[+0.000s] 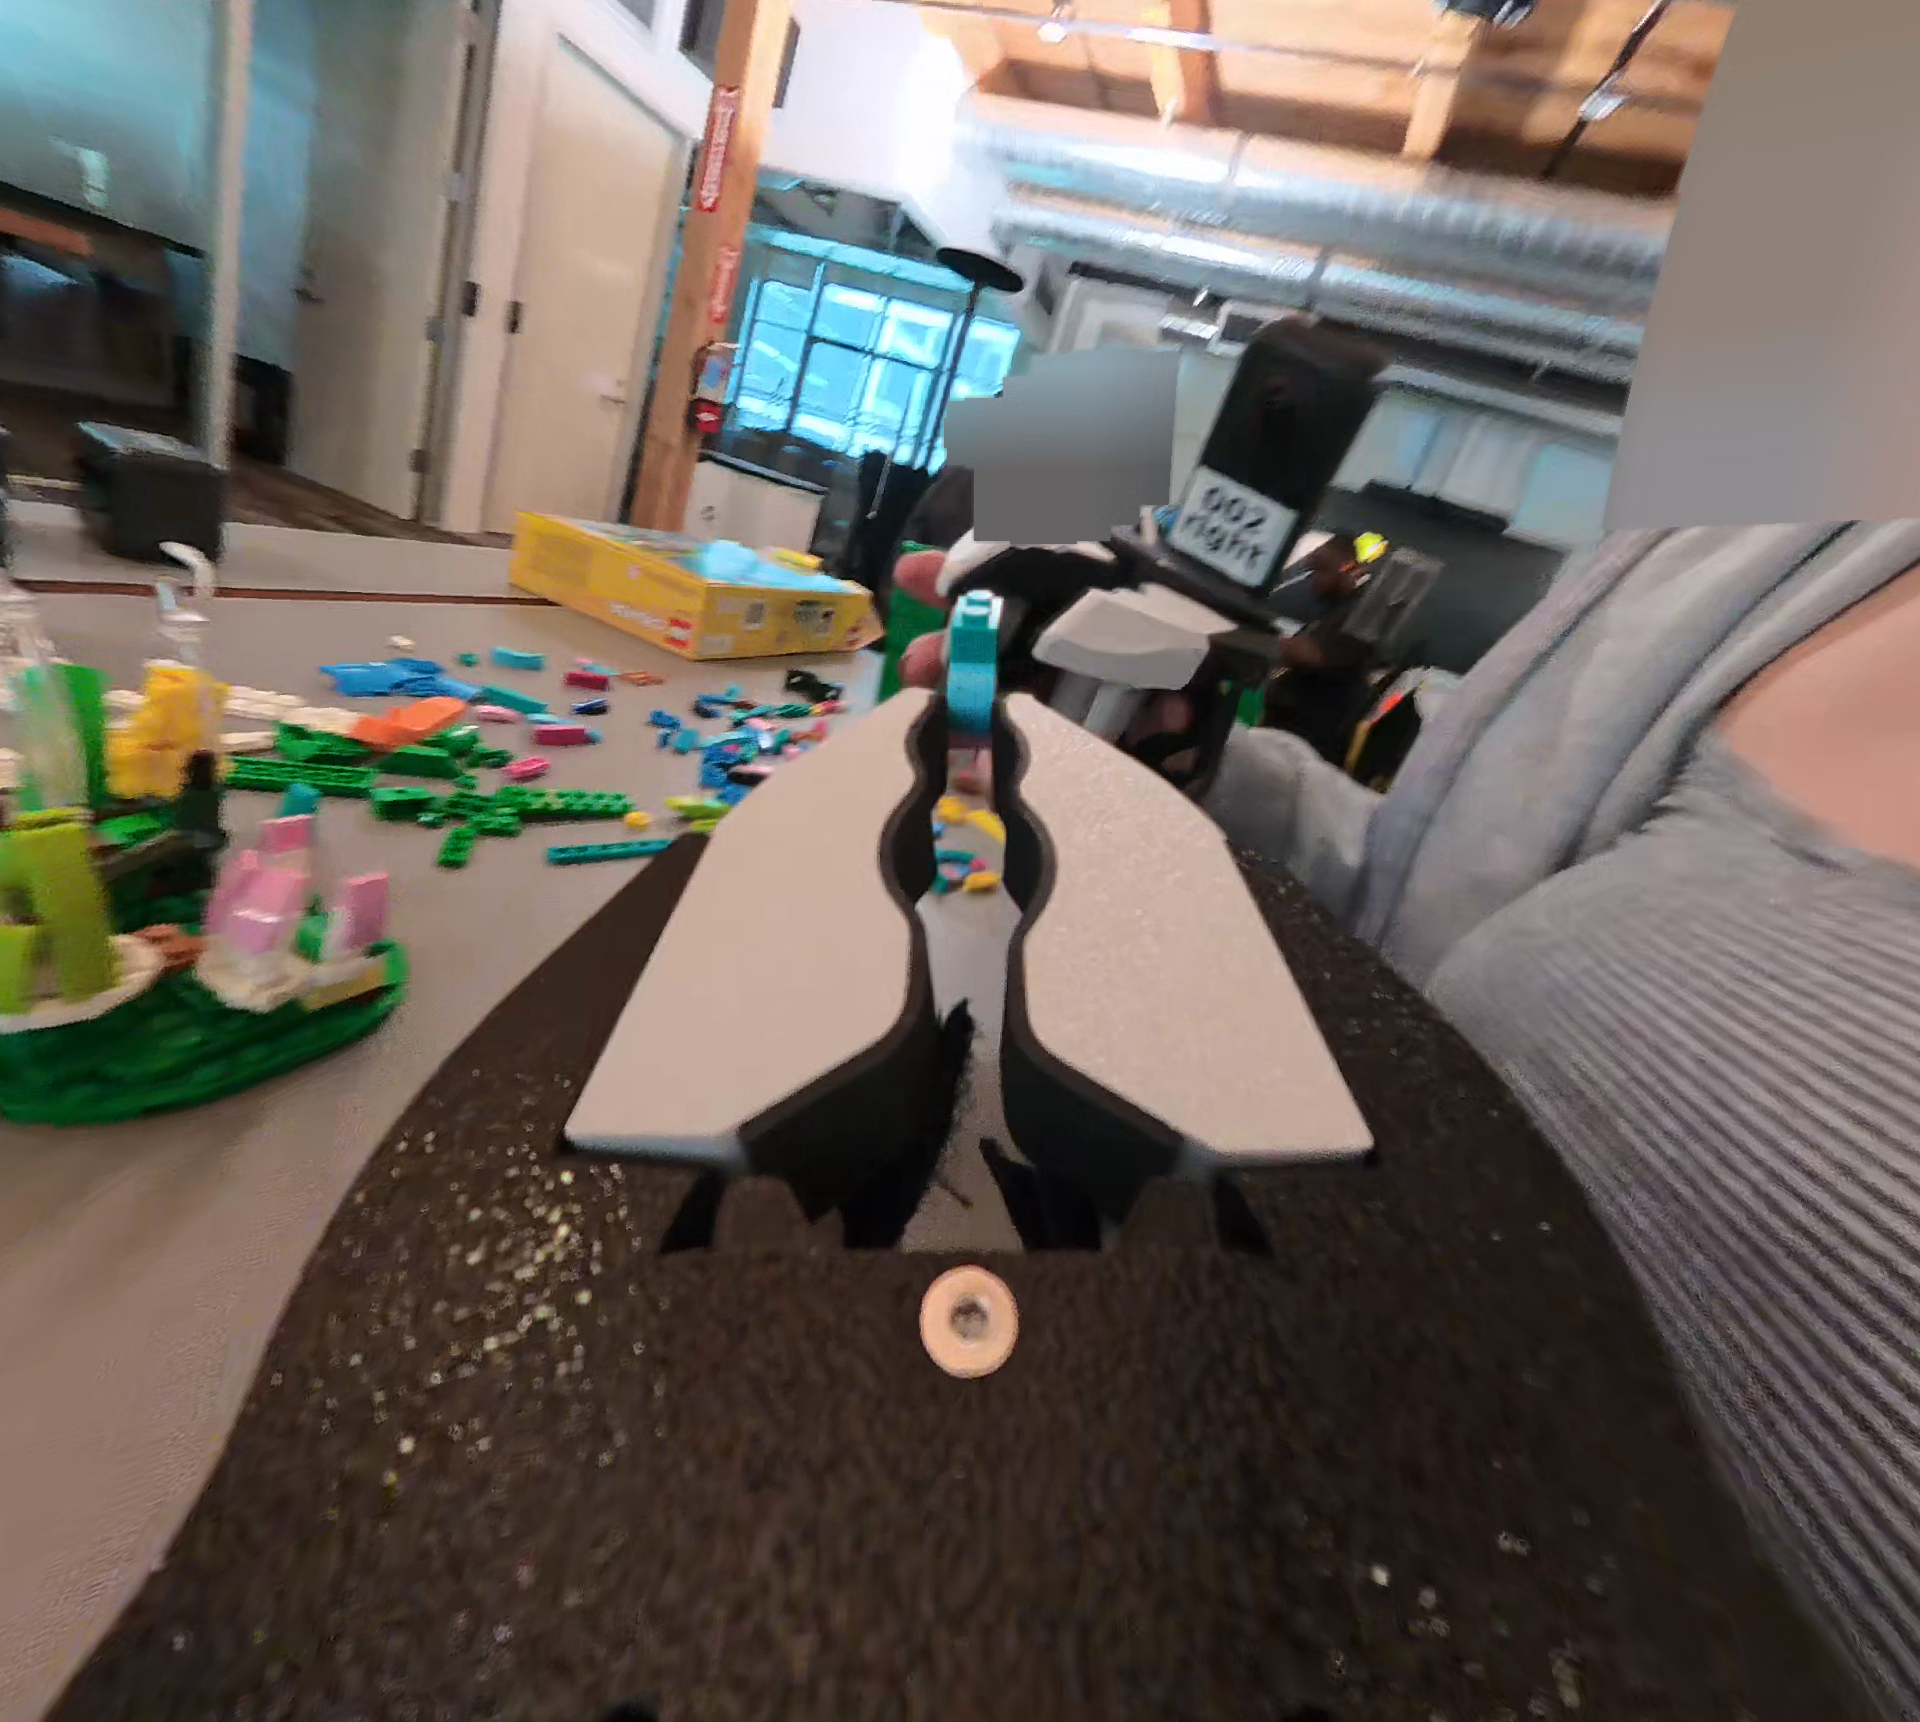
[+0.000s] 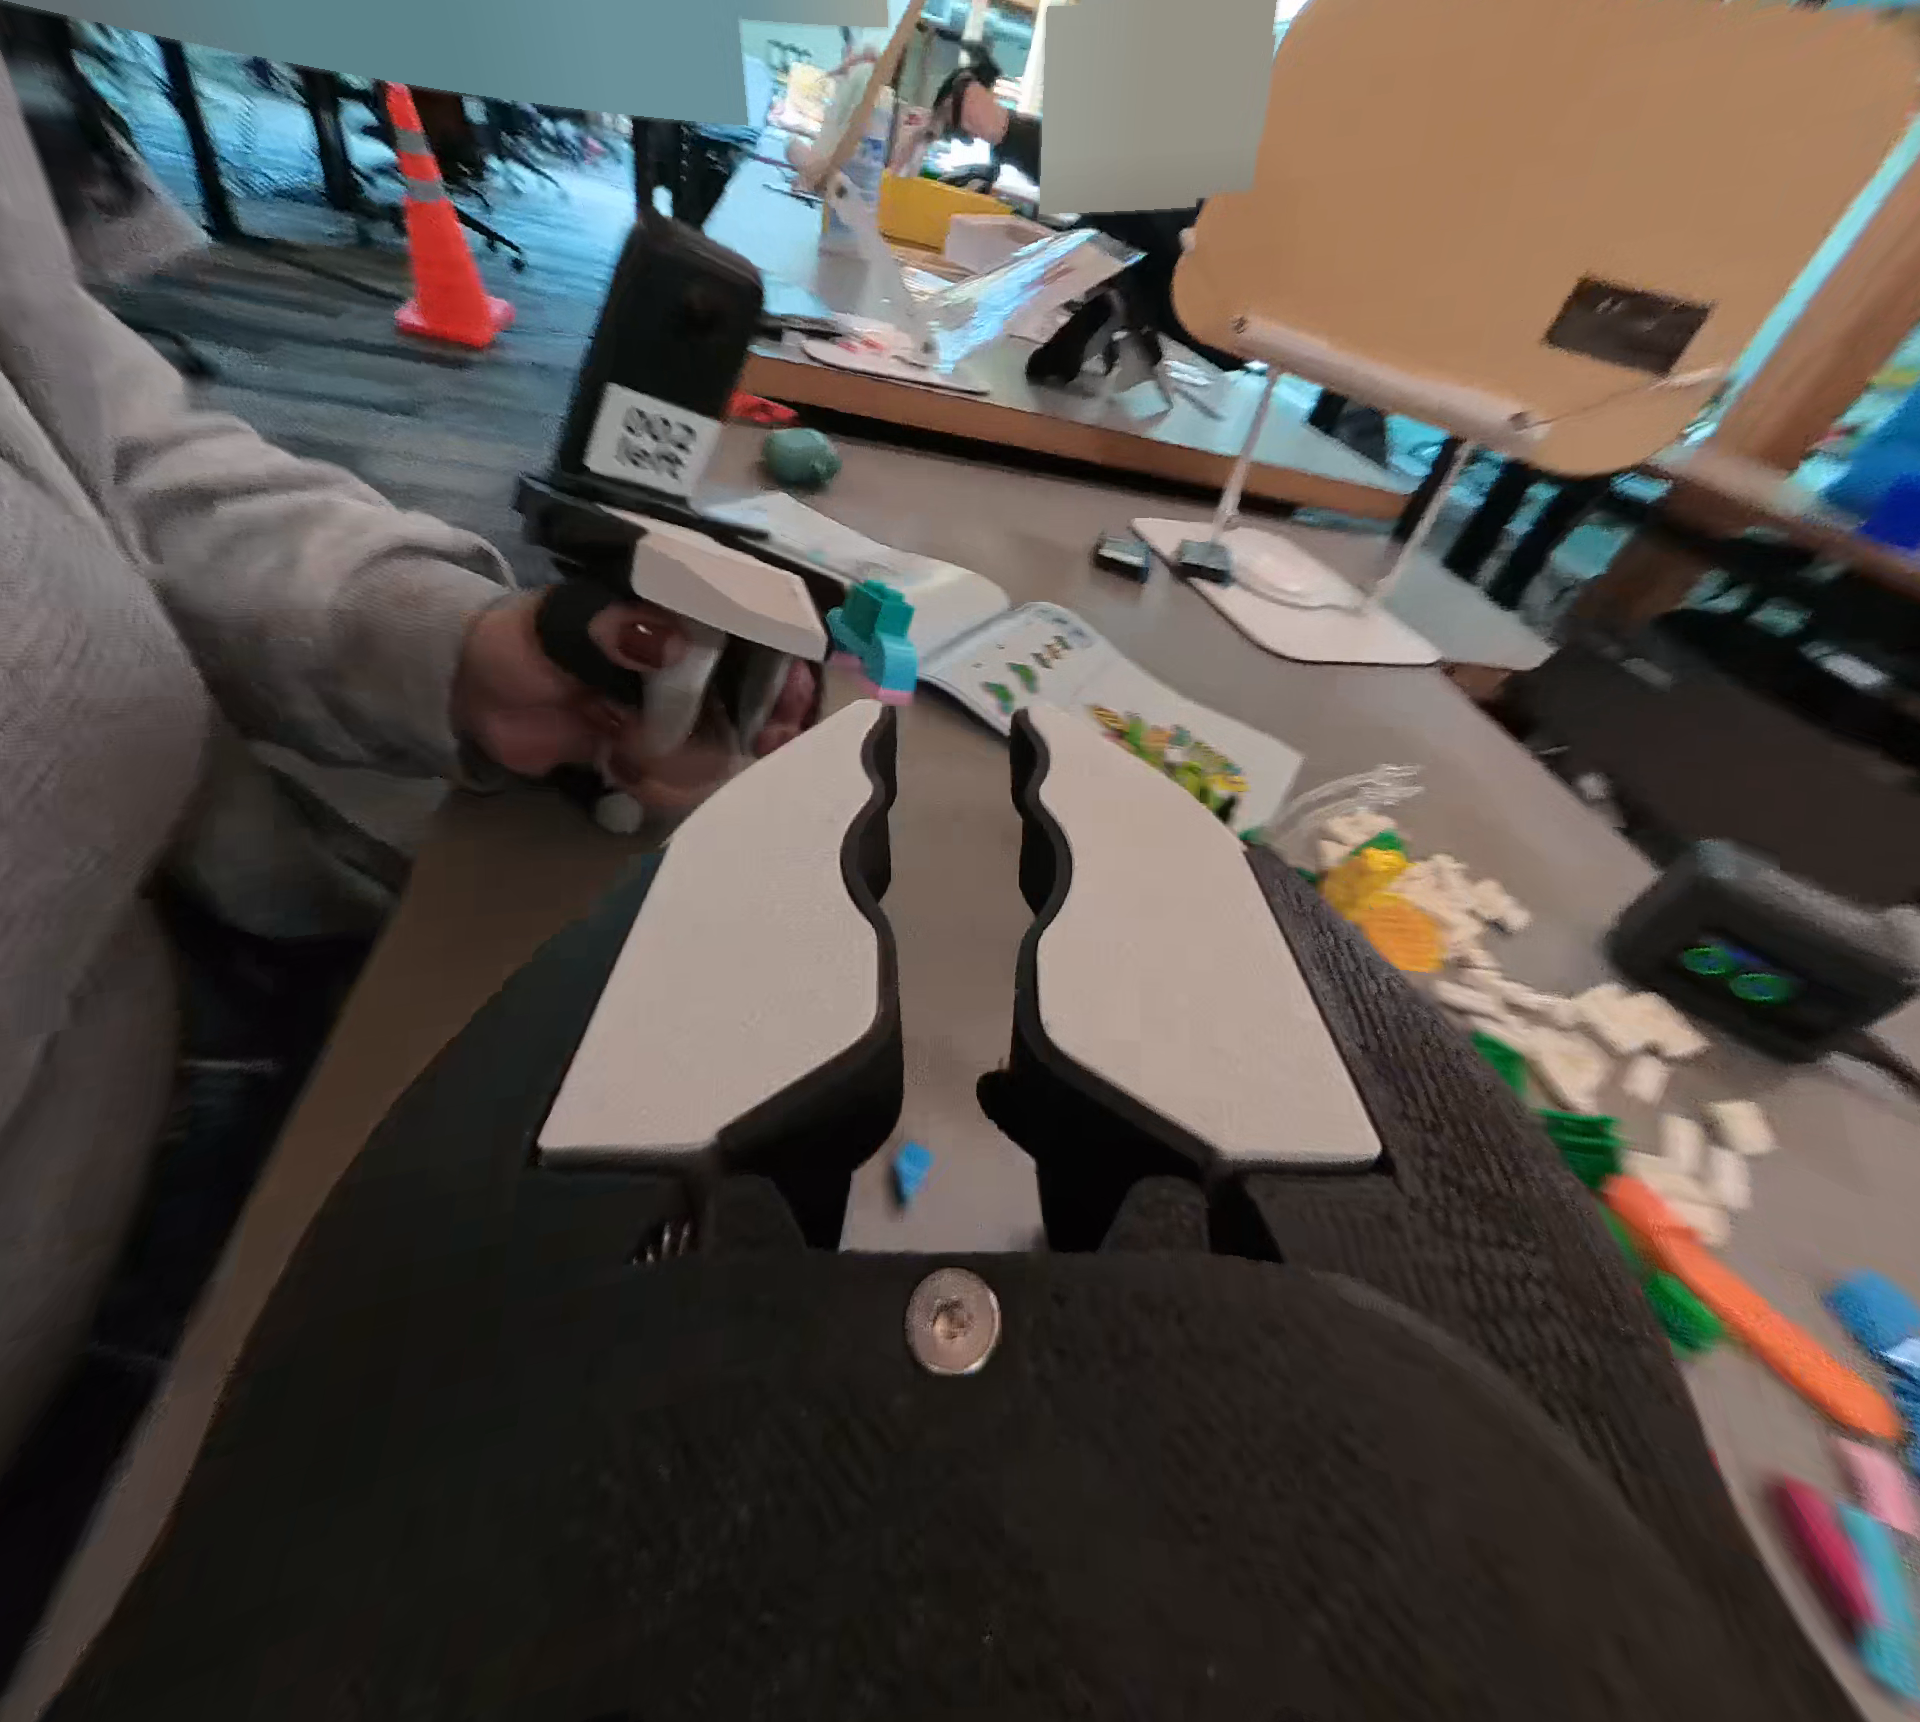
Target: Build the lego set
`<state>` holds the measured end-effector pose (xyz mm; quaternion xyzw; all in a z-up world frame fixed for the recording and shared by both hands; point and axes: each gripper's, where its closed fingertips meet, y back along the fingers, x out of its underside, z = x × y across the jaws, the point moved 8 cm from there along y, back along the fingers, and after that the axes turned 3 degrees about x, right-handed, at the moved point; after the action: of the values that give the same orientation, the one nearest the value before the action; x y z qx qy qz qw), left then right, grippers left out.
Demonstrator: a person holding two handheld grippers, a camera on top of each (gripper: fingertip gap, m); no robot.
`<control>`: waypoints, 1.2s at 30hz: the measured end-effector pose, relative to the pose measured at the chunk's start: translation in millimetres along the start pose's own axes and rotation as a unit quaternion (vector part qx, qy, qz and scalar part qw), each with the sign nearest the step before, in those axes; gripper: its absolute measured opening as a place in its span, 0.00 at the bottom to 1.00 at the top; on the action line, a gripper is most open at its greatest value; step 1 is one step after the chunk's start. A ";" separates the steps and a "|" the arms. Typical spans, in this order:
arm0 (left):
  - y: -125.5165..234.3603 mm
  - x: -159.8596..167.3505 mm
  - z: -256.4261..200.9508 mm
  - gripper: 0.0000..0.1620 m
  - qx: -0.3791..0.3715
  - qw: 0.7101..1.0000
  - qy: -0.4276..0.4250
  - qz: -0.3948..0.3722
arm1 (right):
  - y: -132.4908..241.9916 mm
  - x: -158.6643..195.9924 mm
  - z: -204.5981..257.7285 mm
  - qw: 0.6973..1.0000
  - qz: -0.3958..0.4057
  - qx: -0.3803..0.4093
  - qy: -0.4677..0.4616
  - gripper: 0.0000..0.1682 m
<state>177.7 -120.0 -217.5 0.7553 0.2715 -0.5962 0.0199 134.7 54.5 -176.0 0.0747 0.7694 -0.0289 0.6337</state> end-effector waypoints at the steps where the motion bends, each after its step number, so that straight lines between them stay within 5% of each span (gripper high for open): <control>1: -1.2 -0.4 -0.4 0.05 0.011 1.000 0.015 -0.015 | -3.1 -1.8 0.3 0.999 -0.007 -0.018 -0.032 0.13; 5: -6.2 -4.2 -2.8 0.04 0.032 0.995 0.051 -0.077 | -9.6 -5.8 -0.4 0.987 -0.047 -0.064 -0.140 0.14; 14: -30.6 -7.3 -11.9 0.05 0.065 0.961 0.110 -0.244 | -21.1 -6.4 3.6 0.951 -0.173 -0.005 -0.257 0.12; 27: -50.9 3.8 -10.6 0.04 0.064 0.962 0.118 -0.236 | -17.1 -4.5 3.5 0.927 -0.222 -0.017 -0.301 0.04; 29: -53.7 5.4 -9.2 0.06 0.066 0.965 0.130 -0.216 | -12.1 -3.7 1.1 0.932 -0.221 -0.006 -0.286 0.04; 30: -55.9 7.2 -6.6 0.15 0.053 0.972 0.134 -0.185 | -6.0 -4.7 -2.4 0.935 -0.222 0.002 -0.276 0.04; 34: -57.6 22.2 17.7 0.36 -0.127 0.988 0.009 0.085 | 36.2 -5.2 -30.5 0.959 -0.186 0.049 -0.209 0.03; 36: -62.6 25.7 21.7 0.38 -0.123 0.976 -0.040 0.177 | 55.3 1.7 -43.1 0.972 -0.137 0.067 -0.177 0.03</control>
<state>134.9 -64.5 -228.8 0.7587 0.2033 -0.5751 0.2287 101.0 115.2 -166.4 0.0042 0.6445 -0.1797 0.7431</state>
